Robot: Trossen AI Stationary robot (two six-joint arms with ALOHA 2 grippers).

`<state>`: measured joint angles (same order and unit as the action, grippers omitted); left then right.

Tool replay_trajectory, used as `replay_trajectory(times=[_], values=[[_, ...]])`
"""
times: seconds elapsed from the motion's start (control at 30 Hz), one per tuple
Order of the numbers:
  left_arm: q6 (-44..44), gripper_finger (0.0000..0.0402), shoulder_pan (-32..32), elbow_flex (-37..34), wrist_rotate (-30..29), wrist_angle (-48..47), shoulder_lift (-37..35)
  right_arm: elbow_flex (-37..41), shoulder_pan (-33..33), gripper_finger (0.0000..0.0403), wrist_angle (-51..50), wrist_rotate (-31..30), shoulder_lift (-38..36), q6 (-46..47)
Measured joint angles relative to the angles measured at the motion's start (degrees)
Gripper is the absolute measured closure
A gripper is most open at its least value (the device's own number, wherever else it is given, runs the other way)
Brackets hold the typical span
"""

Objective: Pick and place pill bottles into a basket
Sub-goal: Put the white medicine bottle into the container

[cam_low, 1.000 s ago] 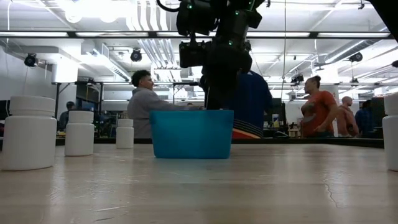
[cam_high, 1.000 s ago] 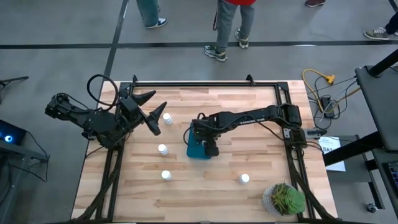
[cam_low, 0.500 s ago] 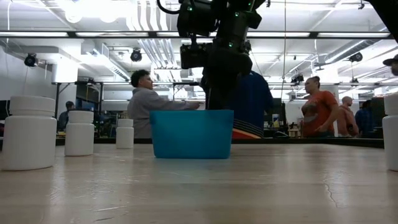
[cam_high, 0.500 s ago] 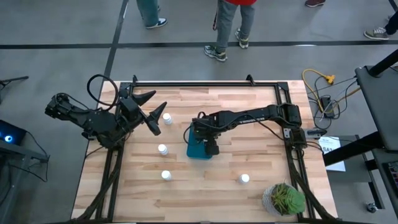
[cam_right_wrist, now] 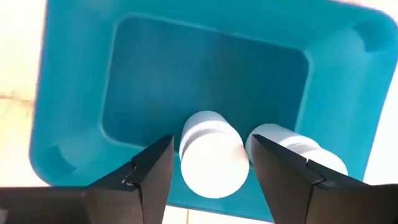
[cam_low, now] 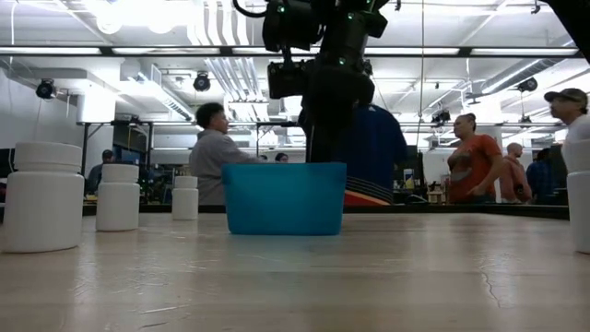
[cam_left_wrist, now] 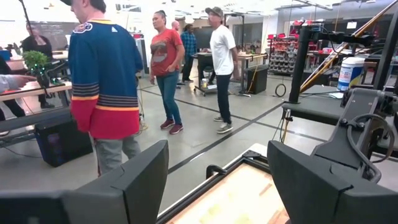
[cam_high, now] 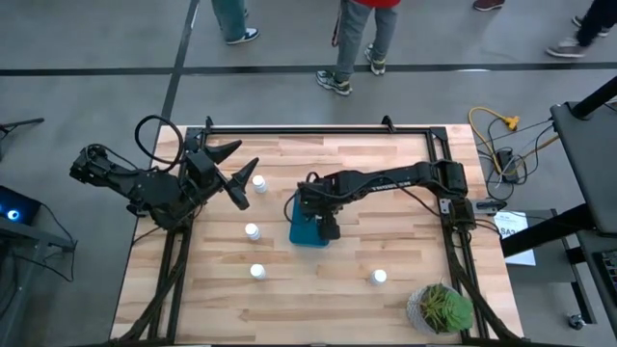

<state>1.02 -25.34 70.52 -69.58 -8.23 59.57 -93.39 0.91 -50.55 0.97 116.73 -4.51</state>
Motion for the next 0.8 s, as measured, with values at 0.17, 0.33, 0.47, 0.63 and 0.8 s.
replay_trajectory(times=[0.17,0.33,0.47,0.63,0.8], values=[[0.0,0.0146,0.0,0.0,0.0,0.0,0.0,-2.8,0.0,0.0198,-2.0,0.0,-0.1,-0.2],[0.0,0.0146,0.0,0.0,0.0,0.0,0.0,-6.8,0.0,0.0197,-4.8,0.0,-0.1,-0.2],[0.0,0.0146,0.0,0.0,0.0,0.0,0.0,-10.0,0.0,0.0197,-7.1,0.0,-0.1,0.7],[-0.5,0.0146,0.0,0.0,0.0,0.0,-0.4,-14.3,0.0,0.0197,-9.9,0.1,-0.1,3.3],[-3.3,0.0146,0.0,0.0,0.0,0.0,-0.6,-19.8,0.0,0.0197,-13.0,0.1,-0.1,5.4]])
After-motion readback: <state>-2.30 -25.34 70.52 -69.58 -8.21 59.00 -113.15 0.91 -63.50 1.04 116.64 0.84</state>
